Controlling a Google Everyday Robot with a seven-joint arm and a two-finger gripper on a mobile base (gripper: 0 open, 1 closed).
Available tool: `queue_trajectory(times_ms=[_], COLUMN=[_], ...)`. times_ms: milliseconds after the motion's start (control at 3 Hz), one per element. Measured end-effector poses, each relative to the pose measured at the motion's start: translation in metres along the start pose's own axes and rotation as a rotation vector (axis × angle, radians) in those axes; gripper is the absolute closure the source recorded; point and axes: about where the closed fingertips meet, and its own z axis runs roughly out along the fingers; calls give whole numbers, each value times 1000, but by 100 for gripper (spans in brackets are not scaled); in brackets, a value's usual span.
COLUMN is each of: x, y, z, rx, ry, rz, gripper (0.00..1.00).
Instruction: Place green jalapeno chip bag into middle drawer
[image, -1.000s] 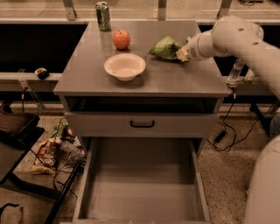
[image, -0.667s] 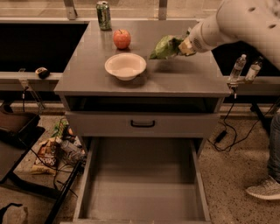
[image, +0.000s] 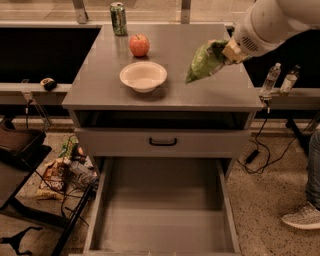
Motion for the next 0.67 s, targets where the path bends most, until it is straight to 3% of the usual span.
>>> queue_trajectory(times_ms=[333,667], x=[55,129], y=[16,38], z=[-76,-141], rx=[-1,-3], ry=[119,191], rz=[82,271], gripper=[100,100])
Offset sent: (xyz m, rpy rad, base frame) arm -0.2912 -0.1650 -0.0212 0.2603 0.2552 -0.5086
